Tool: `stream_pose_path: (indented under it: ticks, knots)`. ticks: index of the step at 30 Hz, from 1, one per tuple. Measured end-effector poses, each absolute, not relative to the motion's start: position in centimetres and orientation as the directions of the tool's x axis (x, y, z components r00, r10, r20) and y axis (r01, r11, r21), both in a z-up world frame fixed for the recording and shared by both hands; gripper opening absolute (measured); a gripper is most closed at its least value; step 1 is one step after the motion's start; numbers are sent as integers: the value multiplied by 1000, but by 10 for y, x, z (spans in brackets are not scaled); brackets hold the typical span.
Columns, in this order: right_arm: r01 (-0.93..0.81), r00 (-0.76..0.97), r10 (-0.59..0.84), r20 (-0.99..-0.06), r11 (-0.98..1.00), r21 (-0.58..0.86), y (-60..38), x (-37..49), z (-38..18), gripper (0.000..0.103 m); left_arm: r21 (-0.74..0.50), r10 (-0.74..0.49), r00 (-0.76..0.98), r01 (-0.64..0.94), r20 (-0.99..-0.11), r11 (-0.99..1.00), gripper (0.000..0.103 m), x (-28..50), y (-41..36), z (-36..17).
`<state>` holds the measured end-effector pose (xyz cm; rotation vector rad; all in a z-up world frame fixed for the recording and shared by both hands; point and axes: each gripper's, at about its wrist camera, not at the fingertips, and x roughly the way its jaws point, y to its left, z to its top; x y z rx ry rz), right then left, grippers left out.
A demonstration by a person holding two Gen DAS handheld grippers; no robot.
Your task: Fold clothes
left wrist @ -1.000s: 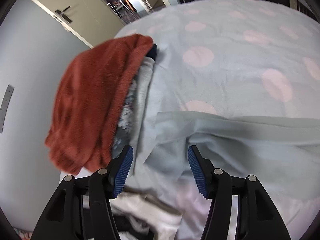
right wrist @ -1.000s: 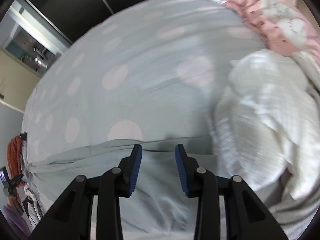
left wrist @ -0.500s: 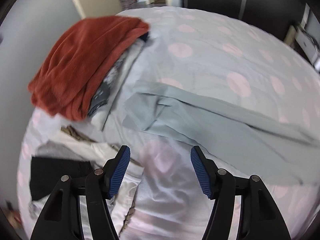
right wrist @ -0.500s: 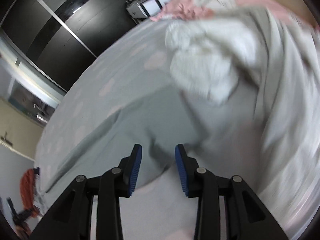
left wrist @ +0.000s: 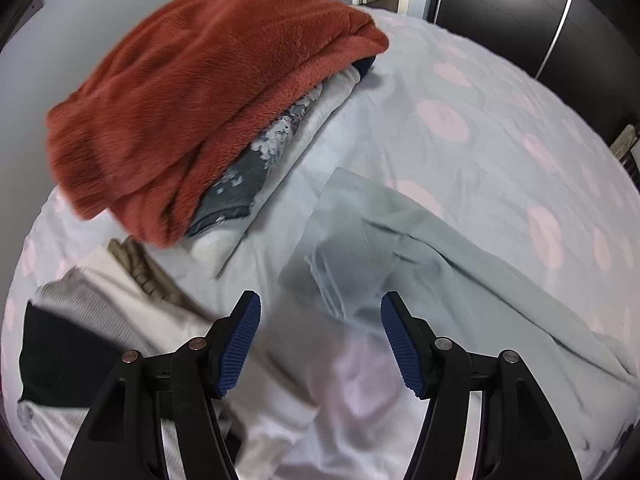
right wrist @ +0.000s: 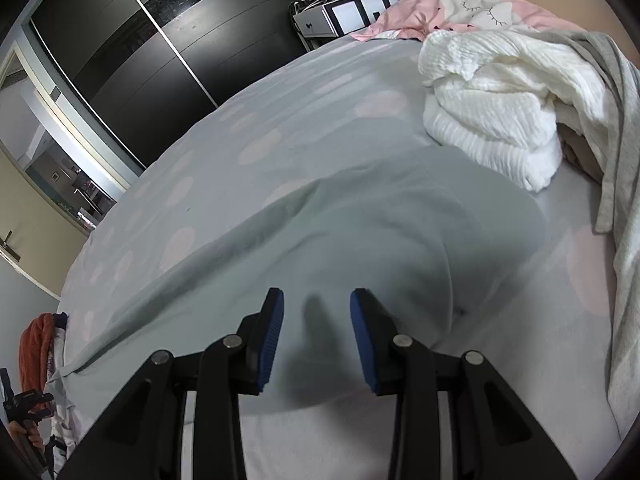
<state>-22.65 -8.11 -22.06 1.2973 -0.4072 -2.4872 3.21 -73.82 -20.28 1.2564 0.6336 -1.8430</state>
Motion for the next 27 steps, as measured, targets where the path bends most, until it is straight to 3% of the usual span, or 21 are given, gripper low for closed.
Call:
stream_pose_path:
  ticks: [5, 6, 7, 9, 10, 15, 18, 19, 27]
  knots:
    - [169, -554, -369, -746, -928, 332, -94, -230, -224, 34, 188, -449, -99, 813, -888, -551, 57, 3, -764, -208]
    - [171, -552, -368, -749, -928, 330, -95, -231, -225, 34, 213, -463, -82, 808, -883, -550, 46, -3, -770, -209]
    - [170, -549, -368, -750, -928, 331, -95, -232, -226, 34, 226, -464, -71, 802, -883, -552, 28, -7, -776, -209]
    - [169, -544, -368, -754, -928, 331, -96, -234, -228, 34, 223, -458, -72, 799, -886, -558, 10, -15, -786, -206]
    - [168, -542, -368, -756, -928, 332, -96, -234, -229, 34, 216, -455, -79, 800, -887, -560, 9, -17, -790, -204]
    - [166, -529, -371, -763, -927, 335, -97, -238, -234, 34, 176, -447, -129, 797, -885, -578, 14, -8, -782, -190]
    - [170, -521, -382, -763, -923, 346, -97, -237, -235, 34, 131, -436, -180, 794, -882, -594, 42, 6, -771, -182]
    - [172, -518, -386, -763, -921, 350, -97, -237, -235, 34, 115, -433, -200, 791, -879, -601, 45, 12, -766, -180]
    - [179, -496, -413, -764, -909, 375, -98, -237, -237, 34, 142, -392, -189, 724, -900, -675, 50, 31, -736, -218]
